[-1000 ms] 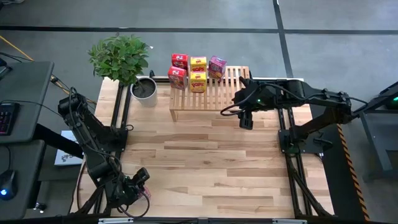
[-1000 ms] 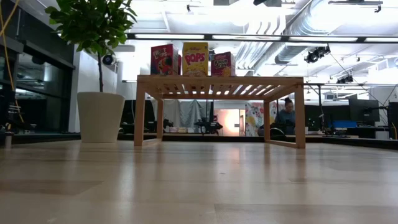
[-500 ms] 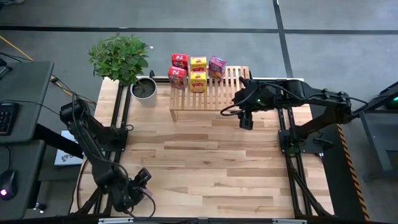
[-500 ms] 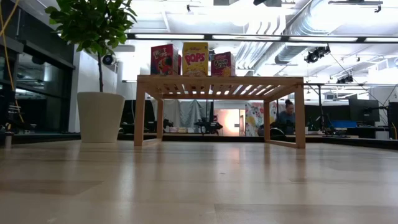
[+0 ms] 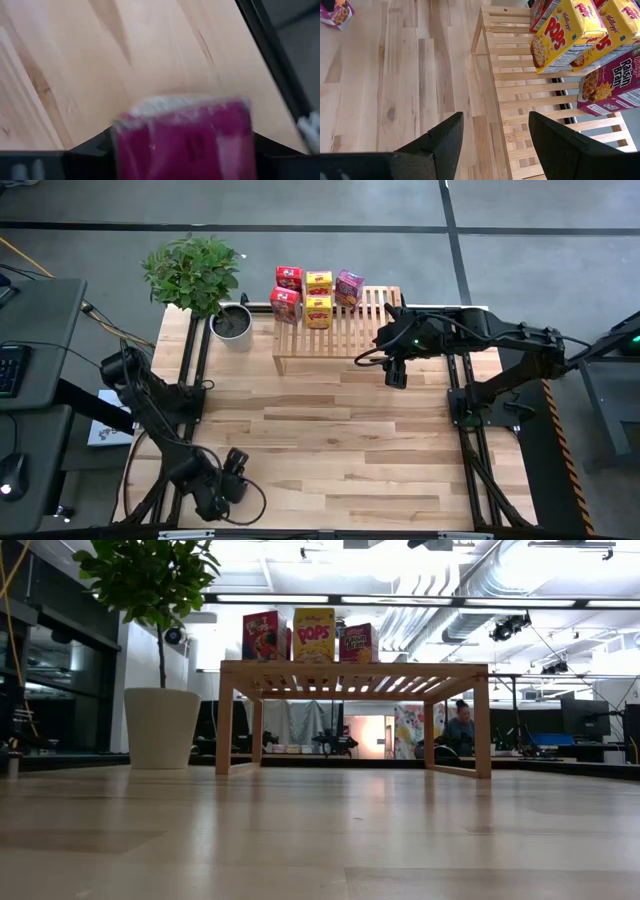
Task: Stack cereal on shelf
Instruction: Align the violet cereal box with the other violet cereal box on the shelf
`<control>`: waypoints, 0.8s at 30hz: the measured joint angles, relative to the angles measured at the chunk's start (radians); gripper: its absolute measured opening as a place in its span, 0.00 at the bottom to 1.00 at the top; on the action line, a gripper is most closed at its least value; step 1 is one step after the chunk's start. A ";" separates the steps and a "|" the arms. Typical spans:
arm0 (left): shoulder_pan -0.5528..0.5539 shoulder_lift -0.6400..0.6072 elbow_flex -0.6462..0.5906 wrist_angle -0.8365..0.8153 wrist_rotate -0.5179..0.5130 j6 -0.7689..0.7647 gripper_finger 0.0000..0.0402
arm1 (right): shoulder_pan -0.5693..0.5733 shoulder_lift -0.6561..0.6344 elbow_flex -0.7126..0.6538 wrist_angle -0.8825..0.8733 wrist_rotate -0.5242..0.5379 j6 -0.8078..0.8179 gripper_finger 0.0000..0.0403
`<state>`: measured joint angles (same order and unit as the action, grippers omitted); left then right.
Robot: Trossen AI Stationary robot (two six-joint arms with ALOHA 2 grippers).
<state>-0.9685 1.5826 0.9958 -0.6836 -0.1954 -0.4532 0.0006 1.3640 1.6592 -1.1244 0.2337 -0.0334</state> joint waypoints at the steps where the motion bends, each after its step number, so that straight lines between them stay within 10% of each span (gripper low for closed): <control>1: 0.006 0.000 0.000 0.008 -0.003 -0.039 0.55 | 0.000 0.000 0.000 0.000 0.000 0.000 0.54; 12: 0.131 -0.002 0.005 -0.002 0.092 -0.250 0.46 | 0.000 0.000 0.000 0.000 0.005 -0.017 0.54; 24: 0.243 -0.002 0.202 -0.103 -0.088 0.063 0.23 | 0.000 -0.004 -0.154 -0.073 0.004 0.083 0.54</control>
<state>-0.7256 1.5807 1.1975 -0.7868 -0.2838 -0.3904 0.0010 1.3603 1.5053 -1.1976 0.2380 0.0492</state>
